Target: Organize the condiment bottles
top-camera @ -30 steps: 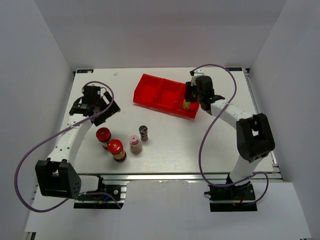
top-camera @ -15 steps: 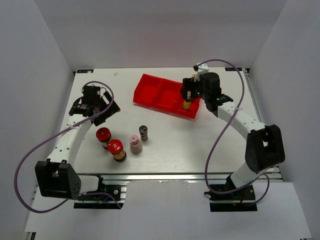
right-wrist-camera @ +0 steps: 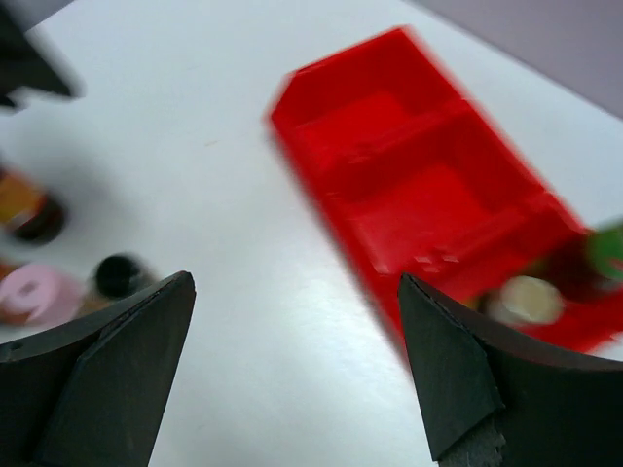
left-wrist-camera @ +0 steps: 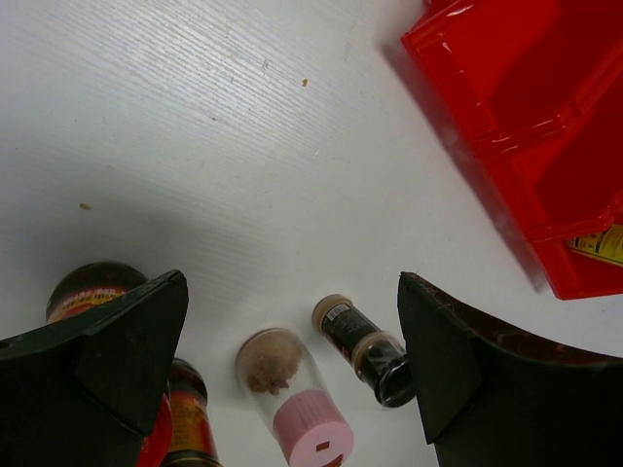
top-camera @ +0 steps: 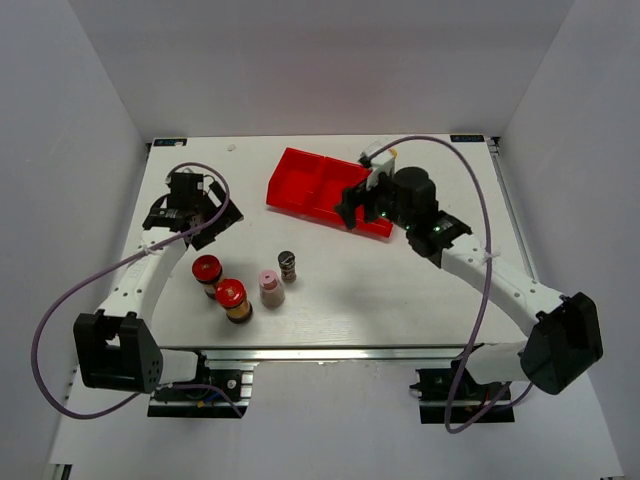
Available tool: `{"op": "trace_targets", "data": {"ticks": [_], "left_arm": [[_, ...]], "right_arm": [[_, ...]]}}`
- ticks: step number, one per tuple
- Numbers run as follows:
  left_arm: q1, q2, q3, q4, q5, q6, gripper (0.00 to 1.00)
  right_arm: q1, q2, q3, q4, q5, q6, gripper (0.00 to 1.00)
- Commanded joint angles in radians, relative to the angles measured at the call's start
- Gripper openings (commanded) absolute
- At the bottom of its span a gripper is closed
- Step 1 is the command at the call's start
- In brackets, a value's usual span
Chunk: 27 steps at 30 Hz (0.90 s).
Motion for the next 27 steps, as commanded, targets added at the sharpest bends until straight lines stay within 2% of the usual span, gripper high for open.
{"op": "trace_targets", "data": {"ticks": [1, 5, 10, 17, 27], "left_arm": [[-0.001, 0.012, -0.022, 0.056, -0.025, -0.034, 0.98], [0.001, 0.035, -0.01, 0.045, -0.054, -0.046, 0.98], [-0.001, 0.012, -0.035, 0.039, -0.062, -0.063, 0.98], [0.001, 0.007, -0.038, 0.02, -0.065, -0.063, 0.98], [-0.001, 0.021, -0.033, 0.014, -0.067, -0.06, 0.98]], "right_arm": [[0.095, -0.004, -0.056, 0.006, -0.129, -0.065, 0.89], [0.207, 0.101, -0.019, -0.015, -0.232, -0.097, 0.89], [0.283, 0.228, 0.025, -0.039, -0.229, -0.162, 0.89], [0.325, 0.351, 0.067, -0.071, -0.181, -0.18, 0.89], [0.359, 0.481, 0.136, 0.081, -0.097, -0.17, 0.88]]}}
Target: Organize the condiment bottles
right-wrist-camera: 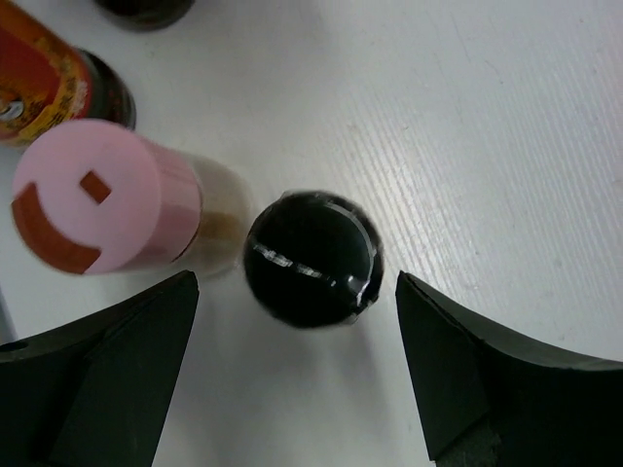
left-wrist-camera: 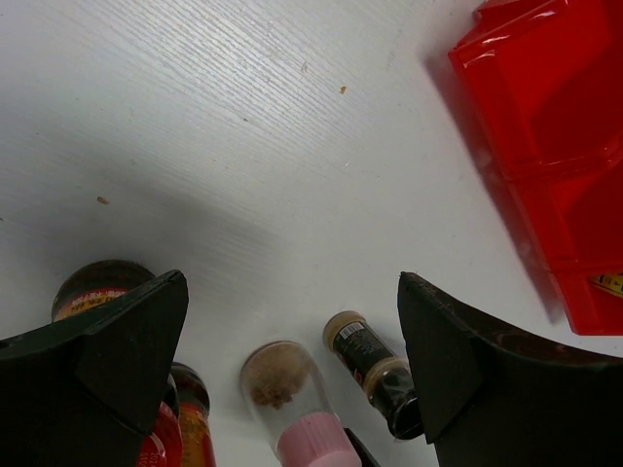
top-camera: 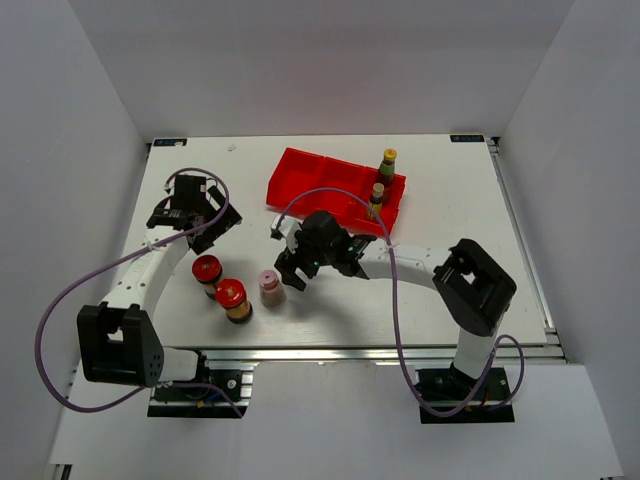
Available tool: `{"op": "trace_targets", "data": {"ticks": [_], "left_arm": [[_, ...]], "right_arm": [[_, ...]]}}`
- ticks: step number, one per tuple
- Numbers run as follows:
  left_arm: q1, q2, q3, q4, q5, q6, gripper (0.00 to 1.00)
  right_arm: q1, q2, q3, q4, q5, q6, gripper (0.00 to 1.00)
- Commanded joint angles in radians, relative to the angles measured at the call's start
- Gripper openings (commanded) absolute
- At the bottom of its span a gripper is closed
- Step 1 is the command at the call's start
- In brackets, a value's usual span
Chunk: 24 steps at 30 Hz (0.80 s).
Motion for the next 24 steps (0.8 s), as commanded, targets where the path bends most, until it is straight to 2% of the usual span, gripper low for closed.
{"op": "trace_targets", "data": {"ticks": [1, 9, 10, 11, 14, 15, 18, 24], "left_arm": [[-0.001, -0.018, -0.003, -0.009, -0.014, -0.003, 0.98], [0.001, -0.01, -0.001, -0.012, -0.012, 0.002, 0.98], [-0.001, -0.015, -0.001, -0.013, -0.012, 0.002, 0.98], [-0.001, -0.015, 0.002, -0.012, -0.012, 0.002, 0.98], [-0.001, -0.021, 0.003, -0.016, -0.015, 0.001, 0.98], [0.001, -0.021, 0.005, -0.018, -0.017, 0.001, 0.98], [-0.001, -0.02, 0.011, -0.018, -0.011, 0.001, 0.98], [0.001, -0.009, 0.023, -0.023, -0.003, 0.002, 0.98]], "right_arm": [[0.001, 0.025, 0.068, 0.089, 0.058, 0.018, 0.86], [0.001, 0.035, 0.055, 0.125, 0.053, 0.031, 0.72], [-0.001, 0.03, 0.045, 0.129, 0.043, 0.031, 0.68], [0.001, 0.025, 0.042, 0.138, 0.039, 0.03, 0.56], [0.001, -0.004, 0.015, 0.168, 0.036, 0.031, 0.35], [-0.001, -0.01, 0.012, 0.178, 0.035, 0.03, 0.32], [0.001, -0.033, 0.013, 0.175, 0.044, 0.031, 0.3], [-0.066, -0.059, 0.123, 0.122, 0.208, 0.044, 0.29]]}}
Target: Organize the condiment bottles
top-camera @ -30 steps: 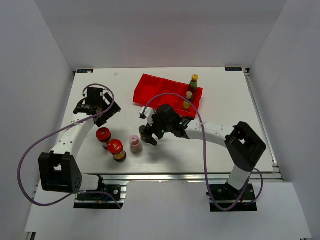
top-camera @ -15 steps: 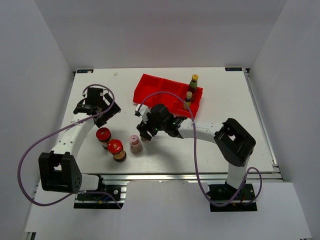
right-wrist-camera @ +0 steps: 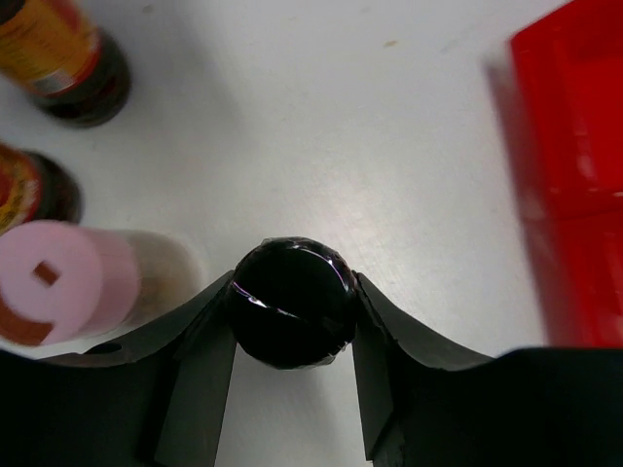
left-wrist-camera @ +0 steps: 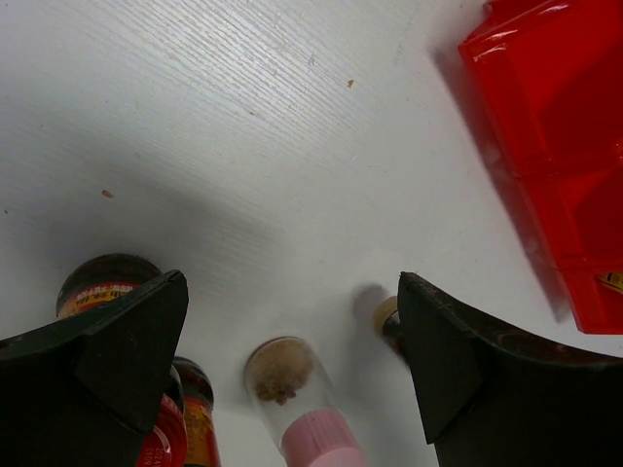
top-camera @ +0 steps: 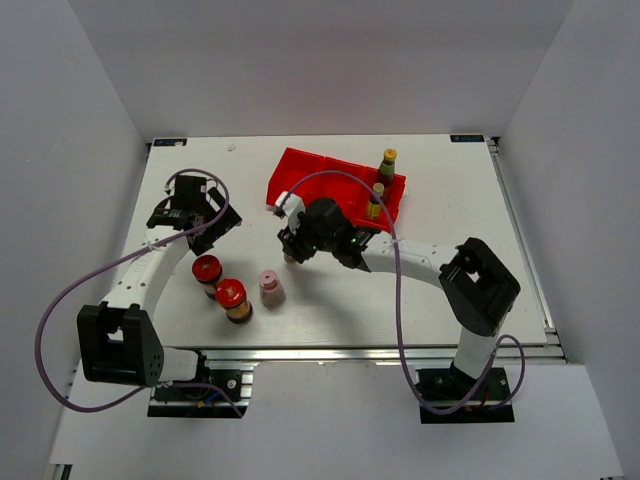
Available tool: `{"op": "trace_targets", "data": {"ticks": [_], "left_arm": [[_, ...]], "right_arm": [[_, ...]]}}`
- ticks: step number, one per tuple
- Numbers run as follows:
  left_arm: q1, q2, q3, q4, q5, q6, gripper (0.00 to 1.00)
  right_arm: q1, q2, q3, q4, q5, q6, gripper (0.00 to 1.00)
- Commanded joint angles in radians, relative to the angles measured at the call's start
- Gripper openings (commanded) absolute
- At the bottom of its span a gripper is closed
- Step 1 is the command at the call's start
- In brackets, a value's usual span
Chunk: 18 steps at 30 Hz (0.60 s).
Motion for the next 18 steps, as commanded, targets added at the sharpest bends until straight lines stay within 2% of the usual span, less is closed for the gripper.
{"op": "trace_targets", "data": {"ticks": [1, 8, 18], "left_arm": [[-0.001, -0.008, 0.025, -0.005, 0.0, 0.003, 0.98], [0.001, 0.02, 0.034, -0.006, 0.03, 0.017, 0.98], [0.001, 0.018, 0.038, -0.011, 0.07, 0.028, 0.98]], "right_arm": [[-0.069, -0.048, 0.12, 0.015, 0.161, 0.009, 0.29], [-0.265, 0.062, 0.331, -0.076, 0.171, 0.103, 0.27], [-0.348, 0.272, 0.549, -0.119, 0.228, 0.118, 0.27]]}}
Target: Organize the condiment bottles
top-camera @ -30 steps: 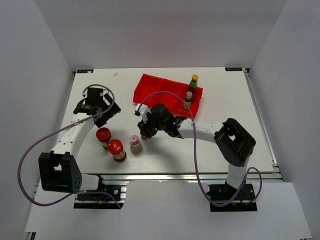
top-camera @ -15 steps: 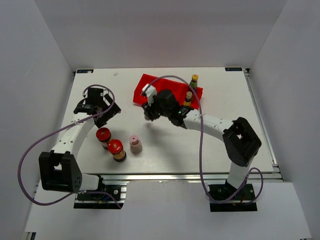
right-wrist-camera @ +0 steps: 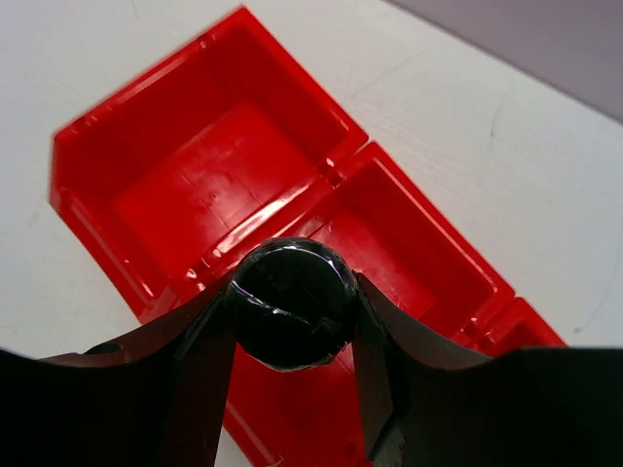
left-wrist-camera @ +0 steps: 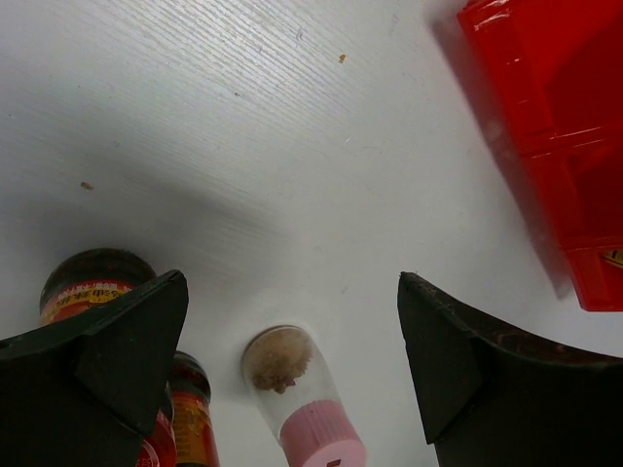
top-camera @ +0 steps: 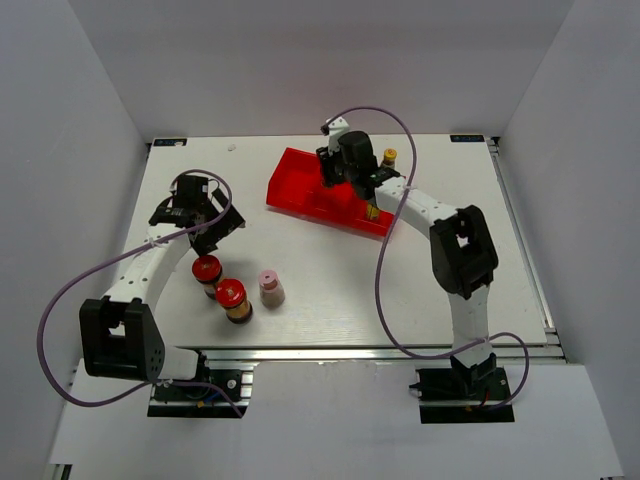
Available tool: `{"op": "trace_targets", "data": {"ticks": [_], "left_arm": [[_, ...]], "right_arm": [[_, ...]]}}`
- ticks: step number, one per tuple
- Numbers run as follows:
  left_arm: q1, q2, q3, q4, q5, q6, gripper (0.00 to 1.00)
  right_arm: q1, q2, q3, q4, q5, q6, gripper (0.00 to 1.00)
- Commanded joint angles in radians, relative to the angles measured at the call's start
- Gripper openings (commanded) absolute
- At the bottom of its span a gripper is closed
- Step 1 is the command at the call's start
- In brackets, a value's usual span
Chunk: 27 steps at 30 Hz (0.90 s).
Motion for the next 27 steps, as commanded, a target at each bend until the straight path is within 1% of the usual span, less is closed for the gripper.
{"op": "trace_targets", "data": {"ticks": [1, 4, 5, 6, 8, 14, 18, 20, 23, 27], "left_arm": [[-0.002, -0.011, 0.036, -0.009, 0.017, 0.015, 0.98], [0.001, -0.011, 0.022, 0.003, 0.017, 0.016, 0.98], [-0.001, -0.009, 0.019, 0.006, 0.062, 0.018, 0.98], [-0.001, -0.006, 0.016, 0.006, 0.067, 0.021, 0.98], [0.001, -0.003, 0.018, -0.004, 0.057, 0.021, 0.98], [-0.001, -0.009, 0.021, -0.009, 0.047, 0.022, 0.98], [-0.001, -0.005, 0.018, -0.009, 0.053, 0.024, 0.98], [-0.001, -0.006, 0.019, -0.011, 0.055, 0.022, 0.98], [-0.001, -0.009, 0.016, -0.006, 0.052, 0.021, 0.98], [-0.001, 0.004, 0.008, -0.02, 0.056, 0.024, 0.98]], "right_arm": [[-0.01, 0.037, 0.085, -0.008, 0.036, 0.025, 0.27], [-0.023, 0.08, 0.111, 0.013, 0.051, 0.033, 0.28], [-0.028, 0.106, 0.137, 0.013, 0.054, 0.037, 0.28], [-0.031, 0.12, 0.151, 0.002, 0.048, 0.038, 0.28], [-0.042, 0.158, 0.189, -0.013, 0.039, 0.062, 0.28], [-0.057, 0.215, 0.223, -0.019, 0.071, 0.093, 0.28], [-0.059, 0.238, 0.243, -0.01, 0.077, 0.087, 0.3], [-0.059, 0.256, 0.262, -0.033, 0.083, 0.082, 0.31], [-0.06, 0.269, 0.279, -0.042, 0.095, 0.08, 0.36], [-0.059, 0.267, 0.269, -0.042, 0.114, 0.079, 0.49]]}}
